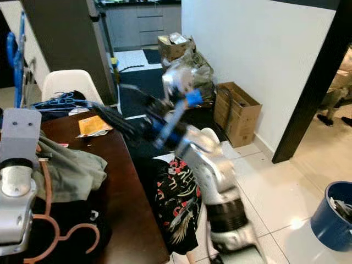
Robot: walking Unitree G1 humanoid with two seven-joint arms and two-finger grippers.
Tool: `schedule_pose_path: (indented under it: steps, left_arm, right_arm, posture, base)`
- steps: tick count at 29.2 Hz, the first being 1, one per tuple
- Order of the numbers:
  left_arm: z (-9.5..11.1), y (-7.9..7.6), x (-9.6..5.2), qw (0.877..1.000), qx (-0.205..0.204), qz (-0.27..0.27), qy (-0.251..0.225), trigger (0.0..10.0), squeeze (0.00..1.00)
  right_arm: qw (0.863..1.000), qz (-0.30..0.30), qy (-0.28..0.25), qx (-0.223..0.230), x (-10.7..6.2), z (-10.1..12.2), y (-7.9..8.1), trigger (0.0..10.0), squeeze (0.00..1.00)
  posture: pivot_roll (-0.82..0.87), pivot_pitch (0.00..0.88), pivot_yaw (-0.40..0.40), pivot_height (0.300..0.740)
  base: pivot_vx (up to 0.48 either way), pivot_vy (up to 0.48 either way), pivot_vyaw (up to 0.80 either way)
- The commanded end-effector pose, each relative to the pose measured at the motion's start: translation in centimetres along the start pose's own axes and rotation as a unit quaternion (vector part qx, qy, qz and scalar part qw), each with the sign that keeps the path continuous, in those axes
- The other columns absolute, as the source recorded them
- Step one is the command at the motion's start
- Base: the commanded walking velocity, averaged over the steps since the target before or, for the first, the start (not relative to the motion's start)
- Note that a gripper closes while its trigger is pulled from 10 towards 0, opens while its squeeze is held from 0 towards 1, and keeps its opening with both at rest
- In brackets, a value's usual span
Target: Hang hanger
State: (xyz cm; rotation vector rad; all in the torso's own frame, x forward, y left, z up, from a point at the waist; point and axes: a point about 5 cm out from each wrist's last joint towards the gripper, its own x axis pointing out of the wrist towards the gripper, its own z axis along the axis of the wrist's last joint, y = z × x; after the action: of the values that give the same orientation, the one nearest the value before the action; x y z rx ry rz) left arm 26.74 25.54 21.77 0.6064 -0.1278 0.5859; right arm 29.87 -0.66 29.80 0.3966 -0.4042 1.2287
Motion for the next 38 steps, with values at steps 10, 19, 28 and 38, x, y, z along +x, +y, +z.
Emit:
schedule_pose_path:
  steps: [10, 19, 28, 38]
  left_arm:
    - [1.2, -1.6, -2.0, 0.991, 0.108, -0.024, -0.081, 10.0, 0.0]
    - [1.7, -1.9, -2.3, 0.981, 0.156, -0.023, -0.113, 10.0, 0.0]
    - [1.8, -1.3, -2.3, 0.977, 0.175, -0.001, -0.118, 10.0, 0.0]
    - [1.7, -1.1, -2.3, 0.976, 0.183, 0.005, -0.119, 10.0, 0.0]
  right_arm:
    - [0.997, -0.004, 0.051, 0.062, 6.5, 3.0, 1.9, 10.0, 0.0]
    - [0.988, -0.042, 0.129, 0.079, 7.0, 1.3, 1.2, 10.0, 0.0]
    - [0.978, -0.104, 0.159, 0.082, 6.2, 0.6, -0.6, 10.0, 0.0]
    - [0.98, -0.156, 0.09, 0.082, 5.0, 3.3, -3.1, 10.0, 0.0]
  posture:
    - [0.09, 0.0, -0.029, 0.74]
    - [0.1, 0.0, -0.038, 0.74]
    - [0.09, 0.0, -0.037, 0.74]
    - [0.09, 0.0, -0.036, 0.74]
  base:
    - [0.0, 0.0, 0.0]
    - [0.0, 0.0, 0.0]
    - [0.0, 0.0, 0.0]
    - [0.0, 0.0, 0.0]
